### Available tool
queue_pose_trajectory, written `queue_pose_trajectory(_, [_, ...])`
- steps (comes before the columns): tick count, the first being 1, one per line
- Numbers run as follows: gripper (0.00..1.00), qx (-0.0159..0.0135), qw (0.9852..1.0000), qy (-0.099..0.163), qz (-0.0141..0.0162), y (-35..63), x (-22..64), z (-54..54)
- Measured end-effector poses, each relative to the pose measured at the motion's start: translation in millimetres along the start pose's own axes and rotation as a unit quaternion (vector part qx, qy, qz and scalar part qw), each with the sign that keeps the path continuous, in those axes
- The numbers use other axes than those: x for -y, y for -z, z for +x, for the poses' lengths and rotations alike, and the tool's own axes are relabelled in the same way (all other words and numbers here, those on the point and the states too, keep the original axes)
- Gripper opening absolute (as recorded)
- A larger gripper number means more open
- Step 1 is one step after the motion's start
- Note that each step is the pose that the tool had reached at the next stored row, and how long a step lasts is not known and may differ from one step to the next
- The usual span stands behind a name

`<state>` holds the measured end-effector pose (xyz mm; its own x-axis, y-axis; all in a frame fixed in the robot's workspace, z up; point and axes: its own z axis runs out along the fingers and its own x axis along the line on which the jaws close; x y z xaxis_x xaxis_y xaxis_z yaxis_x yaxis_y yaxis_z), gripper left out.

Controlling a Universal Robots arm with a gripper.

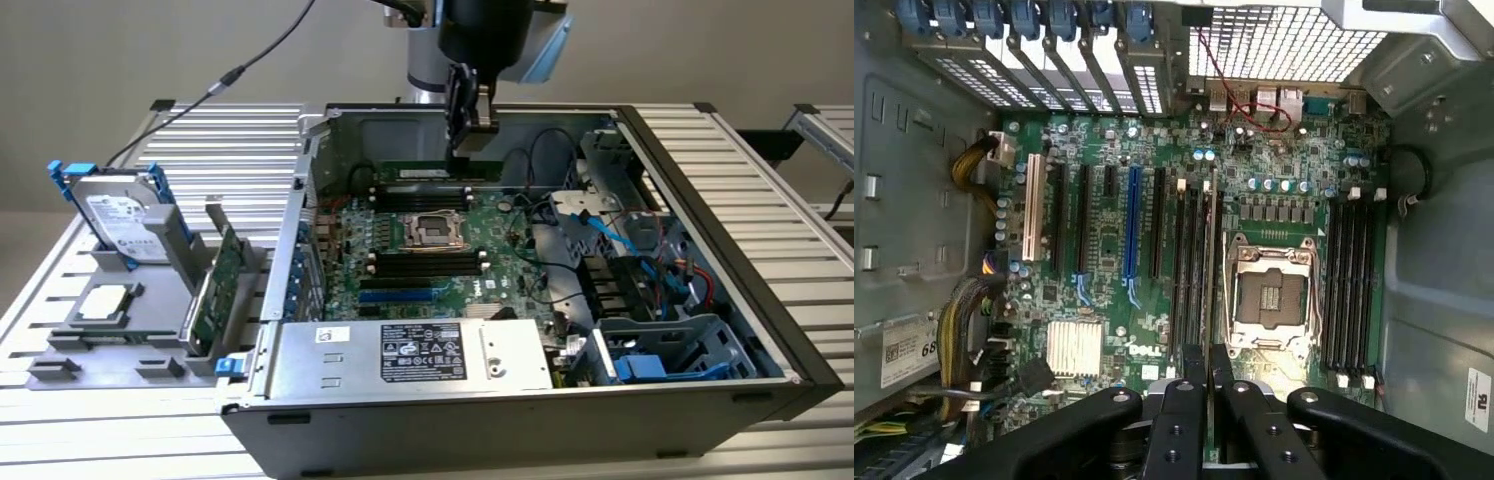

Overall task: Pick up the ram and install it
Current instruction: 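Pick up the ram and move it above insertion slot, then insert the ram into the slot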

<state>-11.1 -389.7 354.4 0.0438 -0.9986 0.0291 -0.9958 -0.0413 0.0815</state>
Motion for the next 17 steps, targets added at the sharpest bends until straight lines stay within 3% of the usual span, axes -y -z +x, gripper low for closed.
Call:
queue_pose_trajectory(8, [0.13,-0.0003,1.0,-0.002,-0.0001,-10.6,4.2,-14.9])
queue_pose_trajectory(17, [0.13,-0.0007,1.0,-0.002,-0.0001,-10.7,4.2,-14.9])
